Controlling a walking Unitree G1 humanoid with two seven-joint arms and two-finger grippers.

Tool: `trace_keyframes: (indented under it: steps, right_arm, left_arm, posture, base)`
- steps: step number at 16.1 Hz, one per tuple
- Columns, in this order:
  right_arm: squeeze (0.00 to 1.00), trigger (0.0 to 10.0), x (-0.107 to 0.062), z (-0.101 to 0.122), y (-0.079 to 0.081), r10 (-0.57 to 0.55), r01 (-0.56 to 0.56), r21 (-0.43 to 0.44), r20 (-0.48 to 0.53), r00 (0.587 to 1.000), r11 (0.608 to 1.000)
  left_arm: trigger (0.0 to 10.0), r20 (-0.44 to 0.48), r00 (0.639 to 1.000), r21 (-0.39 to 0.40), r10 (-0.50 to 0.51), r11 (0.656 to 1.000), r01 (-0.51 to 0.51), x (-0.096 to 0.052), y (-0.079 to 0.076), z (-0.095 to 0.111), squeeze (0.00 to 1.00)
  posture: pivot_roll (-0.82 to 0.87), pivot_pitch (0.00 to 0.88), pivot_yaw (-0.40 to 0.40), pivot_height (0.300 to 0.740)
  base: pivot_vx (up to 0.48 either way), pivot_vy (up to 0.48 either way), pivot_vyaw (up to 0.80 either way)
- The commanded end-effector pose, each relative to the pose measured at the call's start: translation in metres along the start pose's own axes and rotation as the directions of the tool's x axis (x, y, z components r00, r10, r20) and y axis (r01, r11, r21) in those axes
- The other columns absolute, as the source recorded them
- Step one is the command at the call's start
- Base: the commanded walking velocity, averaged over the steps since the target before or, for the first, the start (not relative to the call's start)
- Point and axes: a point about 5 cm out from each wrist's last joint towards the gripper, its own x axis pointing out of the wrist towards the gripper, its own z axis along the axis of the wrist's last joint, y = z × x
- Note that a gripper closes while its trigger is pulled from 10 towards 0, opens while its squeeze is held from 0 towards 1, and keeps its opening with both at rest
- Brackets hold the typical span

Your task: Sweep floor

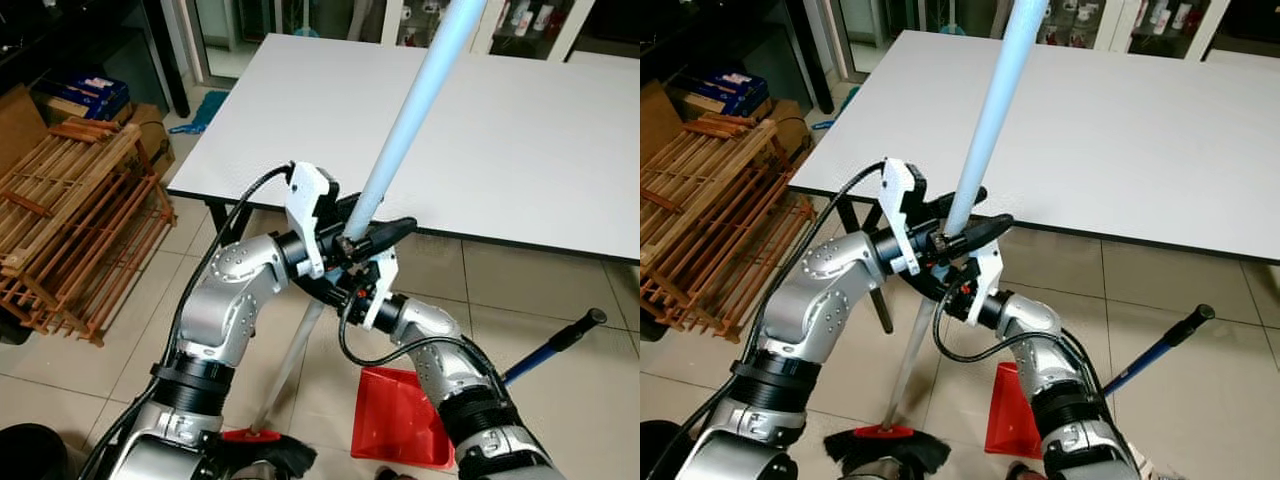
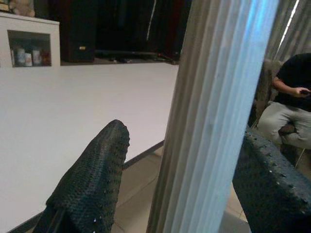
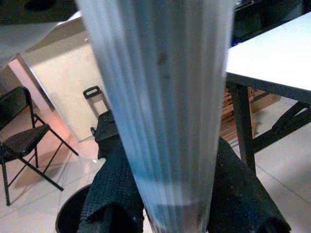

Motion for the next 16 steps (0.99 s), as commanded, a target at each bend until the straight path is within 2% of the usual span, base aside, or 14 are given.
trace_keyframes:
  steps: [1, 5, 7, 8, 9, 10, 16]
  right_arm:
    - [0.00, 10.0, 0.012, -0.006, 0.016, 0.097, -0.097, -0.002, -0.037, 0.995, 0.995]
    - [0.00, 10.0, 0.012, -0.008, 0.018, 0.103, -0.103, 0.004, -0.053, 0.993, 0.995]
    - [0.00, 10.0, 0.010, -0.014, 0.018, 0.091, -0.091, 0.008, -0.074, 0.993, 0.996]
    - [0.00, 10.0, 0.009, -0.017, 0.019, 0.095, -0.094, 0.009, -0.083, 0.992, 0.995]
    - [0.00, 10.0, 0.008, -0.017, 0.020, 0.098, -0.098, 0.009, -0.087, 0.991, 0.995]
    - [0.00, 10.0, 0.008, -0.017, 0.020, 0.099, -0.098, 0.009, -0.087, 0.991, 0.995]
    - [0.00, 10.0, 0.007, -0.018, 0.020, 0.092, -0.092, 0.003, -0.093, 0.991, 0.996]
  left_arm:
    - [10.0, 0.017, 1.000, 0.012, -0.013, 1.000, 0.013, 0.003, -0.001, 0.006, 0.00]
    - [10.0, 0.037, 0.999, 0.027, 0.009, 1.000, -0.010, -0.002, 0.003, 0.011, 0.00]
    - [10.0, 0.090, 0.995, 0.025, 0.048, 0.998, -0.051, -0.004, 0.009, 0.022, 0.00]
    - [9.5, 0.112, 0.992, 0.035, 0.061, 0.997, -0.065, -0.005, 0.012, 0.029, 0.00]
    - [2.1, 0.118, 0.991, 0.040, 0.062, 0.997, -0.067, -0.005, 0.013, 0.031, 0.00]
    - [0.0, 0.116, 0.992, 0.038, 0.057, 0.997, -0.062, -0.005, 0.013, 0.031, 0.00]
    - [0.0, 0.115, 0.992, 0.041, 0.043, 0.998, -0.048, -0.004, 0.011, 0.032, 0.00]
  posture:
    - [0.03, 0.058, -0.004, 0.740]
    - [0.03, 0.044, -0.002, 0.740]
    - [0.03, 0.039, -0.002, 0.740]
    - [0.03, 0.035, -0.004, 0.740]
    - [0.03, 0.033, -0.004, 0.740]
    - [0.03, 0.033, -0.004, 0.740]
    - [0.03, 0.032, -0.003, 0.740]
  base:
    - [0.000, 0.000, 0.00]
    - [0.000, 0.000, 0.00]
    - [0.000, 0.000, 0.00]
    - [0.000, 0.000, 0.00]
    - [0.000, 0.000, 0.00]
    - [0.000, 0.000, 0.00]
    - [0.000, 0.000, 0.00]
